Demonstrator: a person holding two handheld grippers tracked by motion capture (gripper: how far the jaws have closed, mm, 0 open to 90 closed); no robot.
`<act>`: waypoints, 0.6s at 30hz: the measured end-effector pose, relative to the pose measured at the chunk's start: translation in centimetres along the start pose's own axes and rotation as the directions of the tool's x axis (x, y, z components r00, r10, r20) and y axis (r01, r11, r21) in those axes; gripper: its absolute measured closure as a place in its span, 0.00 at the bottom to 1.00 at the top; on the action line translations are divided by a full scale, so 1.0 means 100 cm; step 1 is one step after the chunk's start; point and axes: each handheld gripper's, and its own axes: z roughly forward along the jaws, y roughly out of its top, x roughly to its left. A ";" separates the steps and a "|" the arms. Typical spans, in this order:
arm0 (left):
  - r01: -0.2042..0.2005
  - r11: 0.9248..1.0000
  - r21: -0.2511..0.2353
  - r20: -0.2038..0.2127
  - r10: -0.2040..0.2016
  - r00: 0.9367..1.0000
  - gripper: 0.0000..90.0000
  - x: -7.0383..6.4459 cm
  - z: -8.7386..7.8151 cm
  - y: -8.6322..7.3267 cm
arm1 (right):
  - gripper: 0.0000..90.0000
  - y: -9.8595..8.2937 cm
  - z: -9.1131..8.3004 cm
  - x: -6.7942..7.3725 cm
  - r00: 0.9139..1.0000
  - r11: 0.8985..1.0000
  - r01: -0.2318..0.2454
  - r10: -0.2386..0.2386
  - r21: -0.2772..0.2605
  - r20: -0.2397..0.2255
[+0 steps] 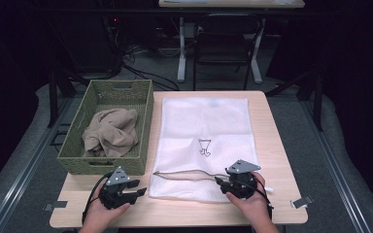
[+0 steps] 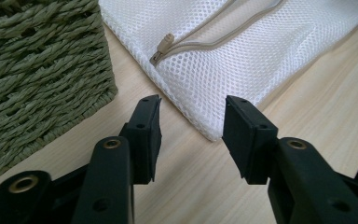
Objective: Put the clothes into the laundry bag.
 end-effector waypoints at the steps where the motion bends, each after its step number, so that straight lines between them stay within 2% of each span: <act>1: 0.001 1.000 -0.007 0.006 -0.001 1.000 0.65 0.000 -0.002 0.000 | 0.53 0.000 0.000 0.000 1.000 1.000 0.000 0.000 0.001 0.003; 6: 0.009 1.000 -0.027 0.004 -0.009 1.000 0.64 -0.002 -0.008 0.000 | 0.53 0.000 -0.002 0.000 1.000 1.000 -0.003 0.003 -0.010 0.007; 9: 0.017 0.999 -0.045 0.018 -0.016 1.000 0.64 -0.002 -0.012 0.001 | 0.53 0.000 -0.001 0.000 1.000 1.000 0.000 0.000 -0.012 0.007; 10: 0.021 0.998 -0.053 0.002 -0.021 1.000 0.63 -0.003 -0.013 0.001 | 0.53 0.000 -0.001 0.001 1.000 1.000 0.003 -0.003 -0.010 0.008; 11: 0.005 0.999 -0.045 0.013 -0.004 1.000 0.62 -0.004 -0.016 0.003 | 0.53 0.000 -0.002 0.001 1.000 1.000 0.002 -0.002 -0.009 0.008; 12: 0.005 0.999 -0.045 0.013 -0.004 1.000 0.60 -0.004 -0.016 0.003 | 0.53 0.000 -0.002 0.001 1.000 1.000 0.002 -0.002 -0.009 0.008; 16: -0.009 0.999 -0.050 -0.002 0.009 1.000 0.58 -0.008 -0.022 0.007 | 0.53 0.001 -0.001 0.002 1.000 1.000 0.006 -0.006 -0.015 0.010; 18: 0.003 0.998 -0.056 0.004 -0.003 1.000 0.55 -0.009 -0.026 0.010 | 0.53 0.001 -0.001 0.003 1.000 1.000 0.014 -0.014 -0.013 0.010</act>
